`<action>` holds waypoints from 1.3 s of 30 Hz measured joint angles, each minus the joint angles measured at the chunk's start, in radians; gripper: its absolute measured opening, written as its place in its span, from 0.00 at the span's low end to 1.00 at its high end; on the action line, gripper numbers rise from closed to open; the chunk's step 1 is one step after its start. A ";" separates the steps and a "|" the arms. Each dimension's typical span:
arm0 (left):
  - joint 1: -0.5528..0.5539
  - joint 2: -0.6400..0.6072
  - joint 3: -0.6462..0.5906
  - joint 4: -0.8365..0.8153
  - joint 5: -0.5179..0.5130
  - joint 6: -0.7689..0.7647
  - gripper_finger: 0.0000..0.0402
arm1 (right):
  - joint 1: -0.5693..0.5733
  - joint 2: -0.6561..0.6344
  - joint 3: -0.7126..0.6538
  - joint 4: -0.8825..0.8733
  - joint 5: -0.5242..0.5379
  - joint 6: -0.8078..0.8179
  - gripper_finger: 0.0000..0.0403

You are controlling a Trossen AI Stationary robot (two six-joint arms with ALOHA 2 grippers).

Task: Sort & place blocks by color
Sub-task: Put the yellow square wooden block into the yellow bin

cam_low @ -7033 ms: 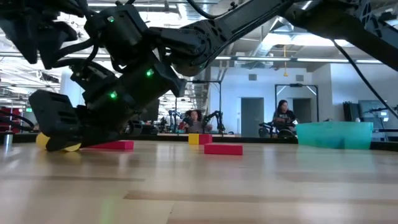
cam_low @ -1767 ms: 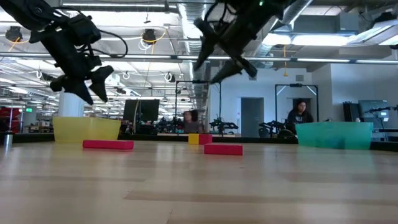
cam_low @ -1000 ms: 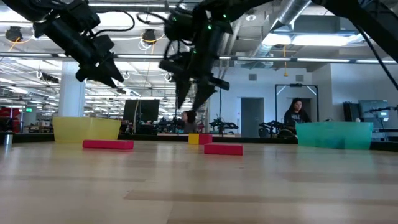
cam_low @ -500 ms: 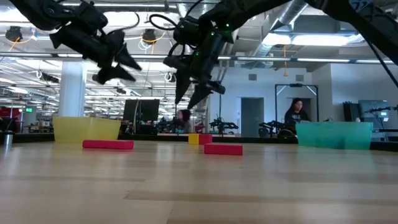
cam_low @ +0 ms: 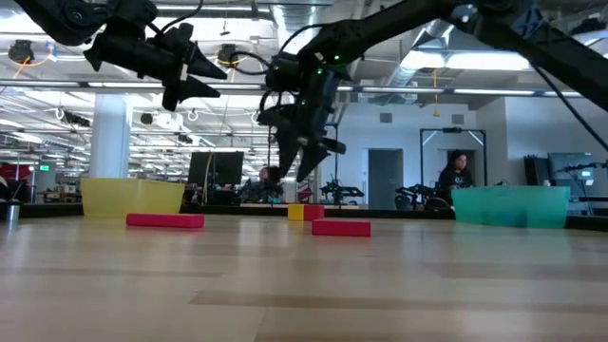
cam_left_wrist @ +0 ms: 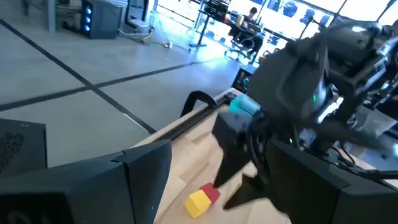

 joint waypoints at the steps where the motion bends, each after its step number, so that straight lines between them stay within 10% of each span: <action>1: 0.000 0.000 0.000 -0.001 -0.003 0.000 0.62 | -0.001 0.024 0.029 -0.031 0.000 -0.010 0.53; 21: -0.001 0.000 0.000 -0.233 0.013 0.045 0.62 | 0.009 0.128 0.157 -0.098 0.154 -0.182 0.53; 39: -0.001 0.000 0.000 -0.234 0.027 -0.028 0.62 | -0.017 0.134 0.161 -0.164 -0.018 -0.523 0.52</action>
